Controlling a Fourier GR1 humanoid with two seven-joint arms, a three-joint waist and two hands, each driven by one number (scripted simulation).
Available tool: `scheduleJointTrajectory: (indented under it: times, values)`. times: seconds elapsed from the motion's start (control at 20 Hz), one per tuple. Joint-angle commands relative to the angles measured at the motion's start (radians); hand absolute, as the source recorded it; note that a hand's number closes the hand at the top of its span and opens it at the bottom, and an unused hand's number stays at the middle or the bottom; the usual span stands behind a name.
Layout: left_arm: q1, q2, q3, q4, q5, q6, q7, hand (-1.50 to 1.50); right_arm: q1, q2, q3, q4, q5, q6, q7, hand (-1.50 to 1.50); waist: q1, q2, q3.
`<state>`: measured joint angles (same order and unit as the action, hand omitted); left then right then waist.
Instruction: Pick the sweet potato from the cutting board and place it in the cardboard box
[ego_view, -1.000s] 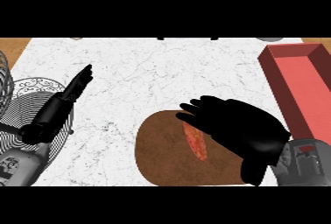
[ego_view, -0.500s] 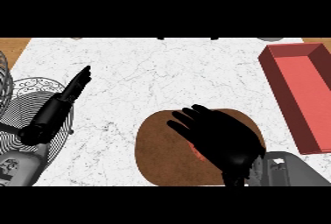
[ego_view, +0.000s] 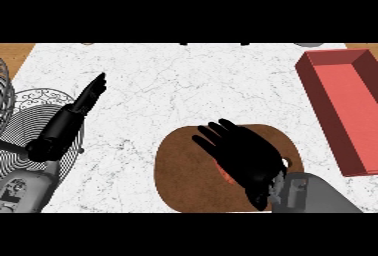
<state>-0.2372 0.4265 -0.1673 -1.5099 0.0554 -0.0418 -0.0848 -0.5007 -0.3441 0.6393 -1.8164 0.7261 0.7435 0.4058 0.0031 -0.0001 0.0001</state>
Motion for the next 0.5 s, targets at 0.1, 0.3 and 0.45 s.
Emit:
scheduleJointTrajectory:
  times: [0.1, 0.3, 0.45]
  values:
    - [-0.018, -0.044, 0.037, 0.058, -0.049, -0.045, -0.041, 0.00, 0.050, 0.008, -0.021, 0.017, 0.116, -0.004, -0.061, -1.50, -0.004, 0.000, 0.000]
    - [0.003, -0.063, 0.042, -0.045, -0.048, -0.055, 0.048, 0.00, 0.020, 0.056, -0.024, 0.155, 0.178, -0.051, -0.134, -1.50, 0.001, 0.000, 0.000]
    - [-0.009, -0.027, 0.101, 0.009, -0.053, -0.091, -0.011, 0.00, 0.077, 0.089, 0.017, 0.186, 0.214, -0.102, -0.162, -1.50, 0.000, 0.001, 0.000]
